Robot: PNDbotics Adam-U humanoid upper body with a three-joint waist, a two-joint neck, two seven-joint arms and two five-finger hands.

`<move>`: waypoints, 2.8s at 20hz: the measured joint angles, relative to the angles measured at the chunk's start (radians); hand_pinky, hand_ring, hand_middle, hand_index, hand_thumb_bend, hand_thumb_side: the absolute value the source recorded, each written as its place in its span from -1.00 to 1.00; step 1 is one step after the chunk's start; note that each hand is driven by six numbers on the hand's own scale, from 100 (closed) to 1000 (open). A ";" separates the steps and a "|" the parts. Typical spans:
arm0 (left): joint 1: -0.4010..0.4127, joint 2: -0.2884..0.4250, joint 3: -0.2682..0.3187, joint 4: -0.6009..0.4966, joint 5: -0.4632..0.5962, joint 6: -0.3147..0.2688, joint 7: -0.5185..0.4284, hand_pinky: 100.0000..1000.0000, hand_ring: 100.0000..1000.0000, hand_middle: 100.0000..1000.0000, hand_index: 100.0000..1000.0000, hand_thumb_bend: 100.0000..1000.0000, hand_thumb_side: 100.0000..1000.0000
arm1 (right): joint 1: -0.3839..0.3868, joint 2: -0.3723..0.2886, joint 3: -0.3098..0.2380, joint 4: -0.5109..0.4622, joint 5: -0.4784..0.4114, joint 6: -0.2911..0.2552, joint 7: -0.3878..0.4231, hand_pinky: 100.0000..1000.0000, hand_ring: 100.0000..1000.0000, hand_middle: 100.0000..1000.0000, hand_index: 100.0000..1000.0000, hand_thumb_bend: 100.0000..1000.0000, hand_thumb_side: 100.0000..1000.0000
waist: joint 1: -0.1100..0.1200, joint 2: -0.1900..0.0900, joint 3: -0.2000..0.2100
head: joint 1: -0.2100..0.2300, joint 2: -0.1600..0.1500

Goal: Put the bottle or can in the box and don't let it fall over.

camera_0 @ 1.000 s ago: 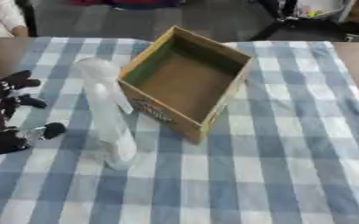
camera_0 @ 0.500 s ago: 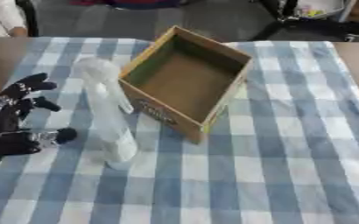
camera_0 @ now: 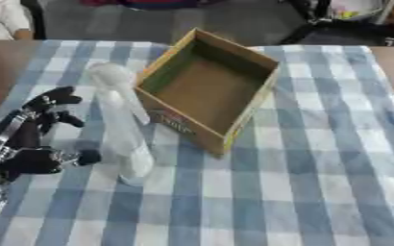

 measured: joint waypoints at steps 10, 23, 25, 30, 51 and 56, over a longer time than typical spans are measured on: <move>-0.013 -0.008 -0.019 0.000 -0.004 0.005 -0.039 1.00 0.20 0.56 0.84 0.88 -0.83 | -0.005 0.008 0.006 0.005 0.002 0.003 0.003 0.50 0.77 1.00 0.70 -1.00 0.39 | 0.000 0.003 -0.001 | 0.000 -0.001; -0.037 -0.033 -0.068 0.019 -0.038 0.004 -0.101 1.00 0.20 0.55 0.85 0.88 -0.85 | -0.008 0.014 0.006 0.011 0.004 0.005 0.005 0.50 0.77 1.00 0.70 -1.00 0.40 | 0.000 0.010 -0.003 | 0.008 -0.006; -0.042 -0.039 -0.074 0.020 -0.038 0.002 -0.109 1.00 0.20 0.55 0.85 0.88 -0.86 | -0.008 0.017 0.006 0.011 0.004 0.005 0.005 0.50 0.77 1.00 0.70 -1.00 0.41 | 0.000 0.010 -0.004 | 0.009 -0.006; -0.050 -0.045 -0.087 0.023 -0.051 -0.001 -0.129 1.00 0.20 0.55 0.84 0.86 -0.86 | -0.009 0.018 0.006 0.012 0.004 0.005 0.005 0.50 0.78 1.00 0.70 -1.00 0.41 | 0.000 0.014 -0.004 | 0.009 -0.008; -0.067 -0.062 -0.118 0.042 -0.142 -0.010 -0.133 1.00 0.21 0.55 0.84 0.90 -0.88 | -0.010 0.026 0.006 0.017 0.004 0.008 0.009 0.51 0.78 1.00 0.70 -1.00 0.42 | -0.001 0.018 -0.005 | 0.020 -0.010; -0.068 -0.067 -0.121 0.042 -0.152 0.002 -0.128 1.00 0.21 0.55 0.86 0.90 -0.90 | -0.011 0.026 0.006 0.017 0.004 0.009 0.009 0.51 0.78 1.00 0.70 -1.00 0.42 | -0.001 0.020 -0.004 | 0.026 -0.010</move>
